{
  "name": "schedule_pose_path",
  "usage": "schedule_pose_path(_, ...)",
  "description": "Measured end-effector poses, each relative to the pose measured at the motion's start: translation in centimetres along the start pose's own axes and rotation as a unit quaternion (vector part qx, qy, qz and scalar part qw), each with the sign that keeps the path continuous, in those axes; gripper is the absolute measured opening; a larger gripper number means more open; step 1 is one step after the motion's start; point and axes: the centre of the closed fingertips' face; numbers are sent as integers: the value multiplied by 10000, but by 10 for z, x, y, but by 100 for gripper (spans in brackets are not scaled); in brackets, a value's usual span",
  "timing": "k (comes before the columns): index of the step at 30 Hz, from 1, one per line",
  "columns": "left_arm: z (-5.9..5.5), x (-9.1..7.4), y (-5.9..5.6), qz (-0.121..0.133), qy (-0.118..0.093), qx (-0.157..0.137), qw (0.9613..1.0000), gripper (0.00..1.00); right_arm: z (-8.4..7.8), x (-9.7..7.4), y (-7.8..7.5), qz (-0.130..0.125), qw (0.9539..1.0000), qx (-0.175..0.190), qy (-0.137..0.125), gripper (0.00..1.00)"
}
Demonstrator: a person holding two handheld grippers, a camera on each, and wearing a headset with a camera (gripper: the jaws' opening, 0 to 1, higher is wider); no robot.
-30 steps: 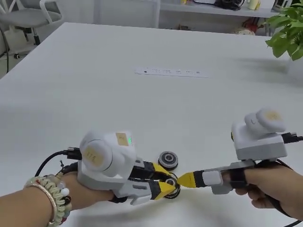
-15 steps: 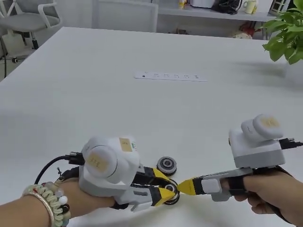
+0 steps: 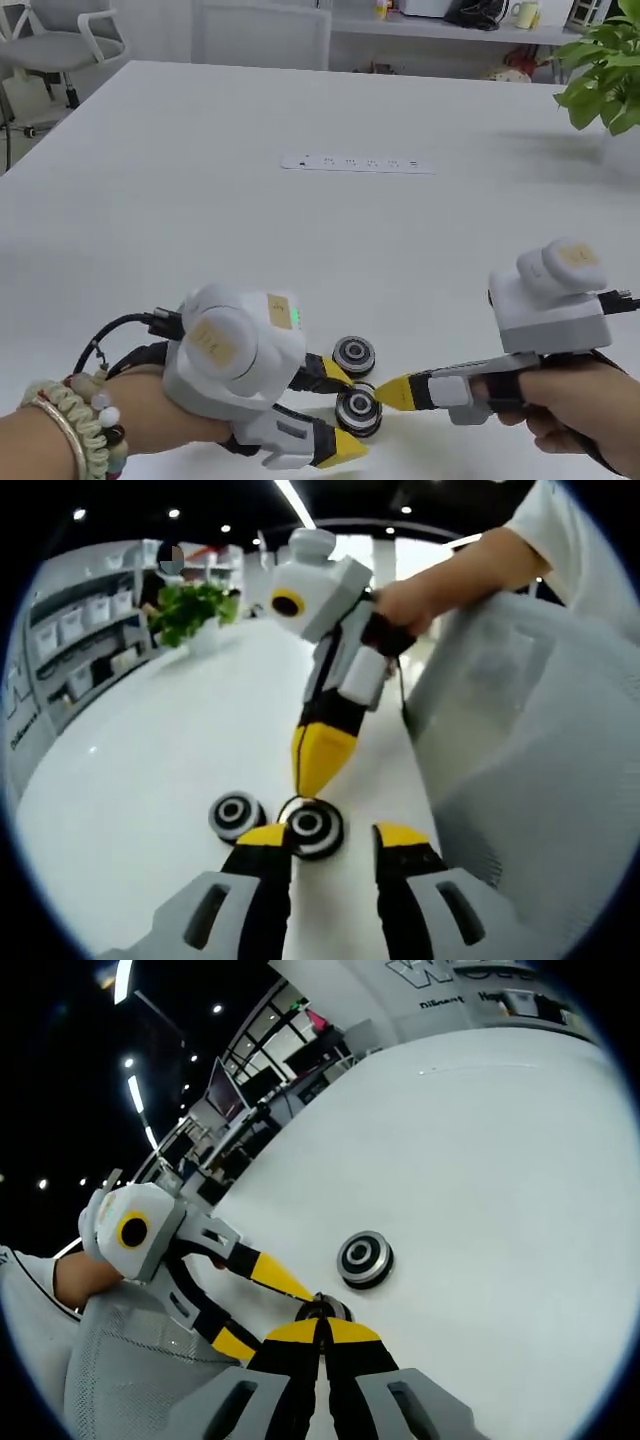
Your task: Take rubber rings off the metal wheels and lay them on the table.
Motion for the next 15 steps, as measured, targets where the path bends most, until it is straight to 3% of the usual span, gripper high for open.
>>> schedule_pose_path(6, 12, -12, 11, 166, -139, -24, 9998, 35, 1, -1, -1, -34, 10000, -24, -1, 0)
schedule_pose_path(9, 24, -21, 16, 285, -297, -57, 9991, 36, 2, -2, -1, -33, 10000, -33, -12, 0)
schedule_pose_path(15, 45, -29, 16, 288, -505, -120, 9982, 39, 5, -4, 2, -14, 10000, -51, -63, 0)
Point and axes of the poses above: the centre of the closed fingertips' face, and the gripper's own axes: x roughly forward along the fingers, y roughly to its left, z roughly out of its top, and after that the axes turned 11 degrees about -y, right-handed
